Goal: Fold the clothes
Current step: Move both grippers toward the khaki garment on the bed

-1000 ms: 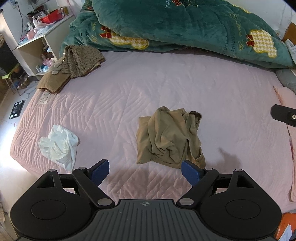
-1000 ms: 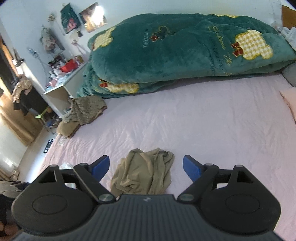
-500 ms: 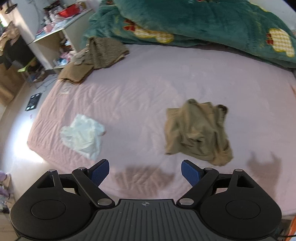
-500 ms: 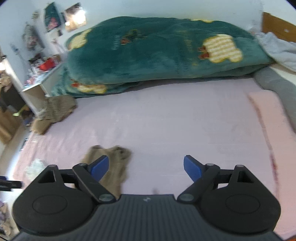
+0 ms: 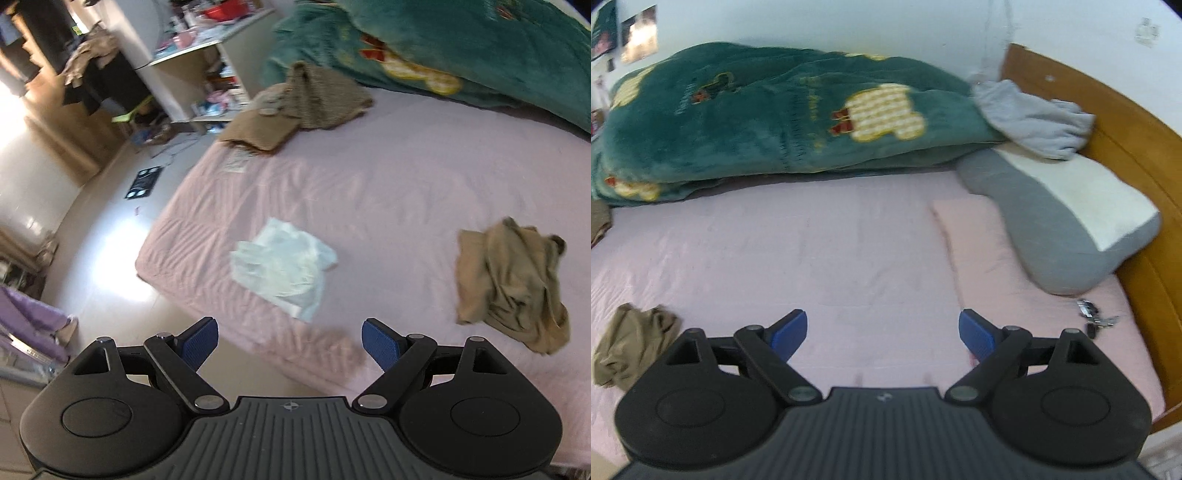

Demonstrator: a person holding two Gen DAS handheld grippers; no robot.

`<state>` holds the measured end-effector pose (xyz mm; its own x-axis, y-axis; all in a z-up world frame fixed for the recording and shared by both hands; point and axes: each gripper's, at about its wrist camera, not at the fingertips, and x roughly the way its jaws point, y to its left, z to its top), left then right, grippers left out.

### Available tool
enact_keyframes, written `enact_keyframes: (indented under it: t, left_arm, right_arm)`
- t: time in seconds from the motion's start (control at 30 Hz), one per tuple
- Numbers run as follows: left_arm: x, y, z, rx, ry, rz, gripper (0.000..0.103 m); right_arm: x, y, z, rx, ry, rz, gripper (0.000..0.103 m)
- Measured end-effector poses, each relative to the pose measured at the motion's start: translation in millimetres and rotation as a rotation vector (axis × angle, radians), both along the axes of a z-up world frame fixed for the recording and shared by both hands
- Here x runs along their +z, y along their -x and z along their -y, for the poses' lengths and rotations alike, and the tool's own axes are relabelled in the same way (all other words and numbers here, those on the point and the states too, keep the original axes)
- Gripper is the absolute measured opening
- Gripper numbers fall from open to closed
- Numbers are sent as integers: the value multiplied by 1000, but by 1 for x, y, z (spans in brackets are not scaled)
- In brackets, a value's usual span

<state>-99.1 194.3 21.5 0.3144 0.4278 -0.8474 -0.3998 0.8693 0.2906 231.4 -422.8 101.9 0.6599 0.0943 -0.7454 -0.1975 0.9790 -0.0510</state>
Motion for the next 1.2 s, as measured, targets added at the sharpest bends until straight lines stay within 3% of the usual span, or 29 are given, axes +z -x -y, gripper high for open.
enact_keyframes:
  t: [0.1,0.27,0.5,0.7,0.87,1.0,1.2]
  left_arm:
    - [4,2,-10,30,-16,11,86]
    - [0,-4,21,-10,-18,29,86]
    - [-36,-23,96,-170,70,13,86]
    - [-82,-35,134,-296,144,-30,86]
    - [-112,-55,137,-388,216,-45,86]
    - [-131,-75,127,-451,251,-49,86]
    - [-162,-98,95,-489,317,-84,86]
  right_arm:
    - [-1,2,2,-8,-20,14,90]
    - [-7,10,-1,-3,-61,27,90]
    - [-63,59,-84,132,-203,-66,90]
    - [-102,97,-147,174,-292,-165,91]
    - [-119,104,-187,137,-336,-202,98]
    - [-134,108,-222,138,-286,-200,103]
    - [-163,129,-262,106,-265,-286,103]
